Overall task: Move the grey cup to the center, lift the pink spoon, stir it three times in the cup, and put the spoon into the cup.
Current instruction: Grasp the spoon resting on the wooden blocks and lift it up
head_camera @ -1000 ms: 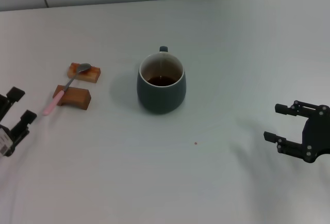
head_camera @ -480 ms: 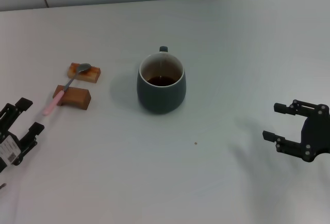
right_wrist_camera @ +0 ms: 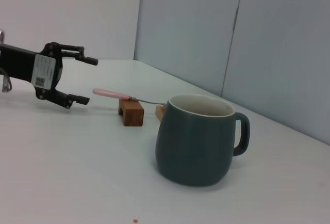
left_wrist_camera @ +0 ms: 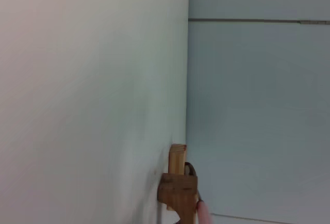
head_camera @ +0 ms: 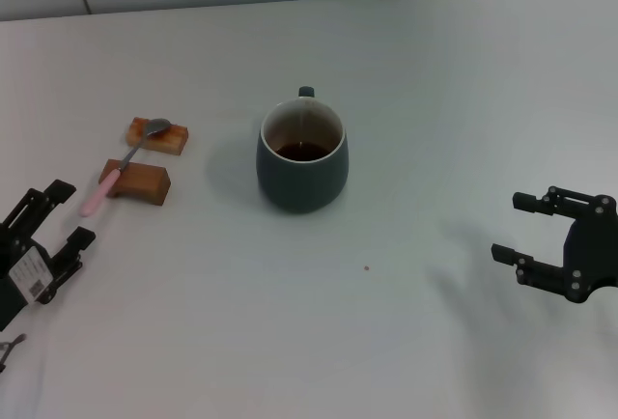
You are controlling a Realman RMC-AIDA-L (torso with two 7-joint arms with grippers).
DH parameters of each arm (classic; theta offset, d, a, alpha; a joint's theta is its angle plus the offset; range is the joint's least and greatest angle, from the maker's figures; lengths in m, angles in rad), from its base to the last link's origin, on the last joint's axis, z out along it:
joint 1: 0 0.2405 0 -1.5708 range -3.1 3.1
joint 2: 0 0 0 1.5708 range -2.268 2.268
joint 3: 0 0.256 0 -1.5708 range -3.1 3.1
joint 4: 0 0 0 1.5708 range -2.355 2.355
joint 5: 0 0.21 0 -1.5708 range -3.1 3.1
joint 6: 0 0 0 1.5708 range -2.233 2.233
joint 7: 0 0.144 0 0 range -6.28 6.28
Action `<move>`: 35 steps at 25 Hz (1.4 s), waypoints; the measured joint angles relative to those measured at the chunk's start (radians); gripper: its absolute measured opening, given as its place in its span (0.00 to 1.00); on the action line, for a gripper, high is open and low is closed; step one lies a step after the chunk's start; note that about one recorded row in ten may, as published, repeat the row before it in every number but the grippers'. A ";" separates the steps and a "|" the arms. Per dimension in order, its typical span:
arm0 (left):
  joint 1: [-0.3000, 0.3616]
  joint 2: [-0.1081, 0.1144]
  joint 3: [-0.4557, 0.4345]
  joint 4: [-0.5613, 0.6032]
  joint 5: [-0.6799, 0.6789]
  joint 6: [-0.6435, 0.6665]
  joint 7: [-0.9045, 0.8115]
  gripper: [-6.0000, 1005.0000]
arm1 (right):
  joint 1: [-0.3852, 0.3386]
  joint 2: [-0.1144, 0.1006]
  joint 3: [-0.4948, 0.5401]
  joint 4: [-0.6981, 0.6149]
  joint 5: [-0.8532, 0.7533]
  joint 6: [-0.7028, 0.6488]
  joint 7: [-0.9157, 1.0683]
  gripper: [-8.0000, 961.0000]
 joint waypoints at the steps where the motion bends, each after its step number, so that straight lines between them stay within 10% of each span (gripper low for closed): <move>1: -0.006 0.000 0.000 -0.003 0.000 -0.005 -0.001 0.83 | 0.000 0.000 0.000 0.000 0.000 0.000 0.000 0.71; 35: -0.097 -0.002 -0.006 -0.043 -0.007 -0.118 0.012 0.73 | 0.003 0.000 0.008 0.005 0.000 0.000 0.000 0.71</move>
